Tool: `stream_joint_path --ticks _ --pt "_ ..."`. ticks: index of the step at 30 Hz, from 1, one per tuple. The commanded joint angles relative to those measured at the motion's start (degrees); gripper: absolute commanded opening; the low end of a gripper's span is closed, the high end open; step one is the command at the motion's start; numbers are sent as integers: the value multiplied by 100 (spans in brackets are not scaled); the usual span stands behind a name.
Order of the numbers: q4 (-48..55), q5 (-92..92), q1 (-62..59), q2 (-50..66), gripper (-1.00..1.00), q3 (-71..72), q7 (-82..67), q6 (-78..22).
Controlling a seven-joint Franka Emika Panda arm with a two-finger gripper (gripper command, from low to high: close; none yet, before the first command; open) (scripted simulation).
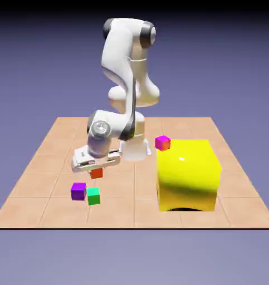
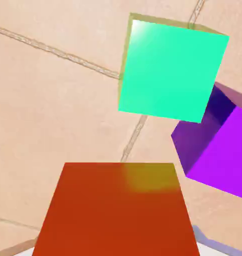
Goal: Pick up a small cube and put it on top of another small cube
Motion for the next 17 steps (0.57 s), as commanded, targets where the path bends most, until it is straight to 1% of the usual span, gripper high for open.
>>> stream_joint_path --ticks 1,3,5,9,10,11,12,16,17 --pt "208 96 91 108 -100 -35 -91 -91" --pt "624 326 270 324 -100 -104 -295 -280" --pt "692 363 300 360 -100 -116 -329 -311" --pt "378 563 29 1063 -100 33 -443 684" --pt "358 576 11 1109 -100 43 -451 749" --pt "358 576 11 1109 100 43 -451 749" --pt "358 576 11 1109 100 43 -450 749" --pt "672 376 282 406 100 -106 -336 -246" --pt "692 363 300 360 100 -116 -329 -311"
